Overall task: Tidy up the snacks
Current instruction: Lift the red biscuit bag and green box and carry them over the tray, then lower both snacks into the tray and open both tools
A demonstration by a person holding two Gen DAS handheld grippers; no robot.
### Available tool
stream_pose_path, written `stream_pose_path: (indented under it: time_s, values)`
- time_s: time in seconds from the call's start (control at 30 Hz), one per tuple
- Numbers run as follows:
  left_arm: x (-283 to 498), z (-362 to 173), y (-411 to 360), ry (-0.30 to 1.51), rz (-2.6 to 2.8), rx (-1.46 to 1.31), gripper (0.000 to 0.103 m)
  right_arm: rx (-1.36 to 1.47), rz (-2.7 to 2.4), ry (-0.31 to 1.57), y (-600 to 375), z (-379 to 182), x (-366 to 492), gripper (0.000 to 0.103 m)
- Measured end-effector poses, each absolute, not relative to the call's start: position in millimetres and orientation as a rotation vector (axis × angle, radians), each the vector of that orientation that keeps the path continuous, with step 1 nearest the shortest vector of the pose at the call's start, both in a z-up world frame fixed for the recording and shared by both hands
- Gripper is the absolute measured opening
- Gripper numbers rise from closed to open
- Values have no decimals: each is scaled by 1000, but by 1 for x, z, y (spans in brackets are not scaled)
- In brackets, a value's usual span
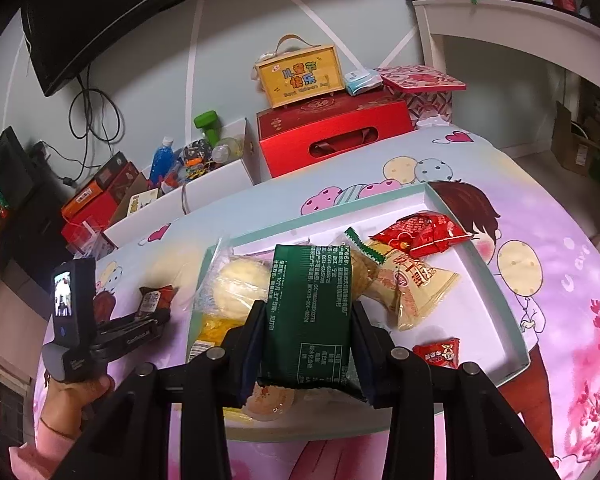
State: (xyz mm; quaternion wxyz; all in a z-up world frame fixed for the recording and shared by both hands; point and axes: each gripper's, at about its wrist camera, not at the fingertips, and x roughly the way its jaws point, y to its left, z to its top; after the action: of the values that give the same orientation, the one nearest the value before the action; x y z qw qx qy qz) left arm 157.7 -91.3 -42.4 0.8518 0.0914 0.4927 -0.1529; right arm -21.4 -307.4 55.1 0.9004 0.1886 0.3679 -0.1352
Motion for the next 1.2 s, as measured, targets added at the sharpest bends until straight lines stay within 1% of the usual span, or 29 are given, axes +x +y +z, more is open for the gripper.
stream_pose_path:
  time_s: [0.17, 0.3, 0.43, 0.57, 0.8, 1.0, 1.03, 1.07, 1.1, 1.2]
  values:
    - [150, -31, -93, 1050, -350, 157, 41, 411, -301, 761, -317, 54, -25, 43]
    - [138, -3, -94, 1004, -391, 79, 41, 440, -332, 761, -332, 52, -32, 43]
    - [121, 28, -114, 942, -468, 88, 41, 478, -366, 787, -349, 44, -36, 43]
    - [98, 47, -144, 899, -573, 126, 41, 498, -380, 805, -358, 36, -36, 43]
    - [62, 42, -203, 913, -740, 246, 41, 498, -359, 827, -356, 29, -29, 43]
    - [48, 30, -222, 937, -767, 275, 41, 511, -368, 834, -361, 26, -30, 43]
    - [47, 31, -223, 934, -771, 277, 44, 512, -367, 836, -361, 25, -30, 43]
    - [46, 32, -224, 928, -772, 282, 50, 512, -365, 839, -361, 24, -29, 43]
    - [45, 34, -224, 926, -768, 285, 52, 512, -365, 841, -361, 24, -29, 43]
    - [44, 38, -219, 925, -758, 275, 53, 509, -364, 849, -361, 23, -28, 43]
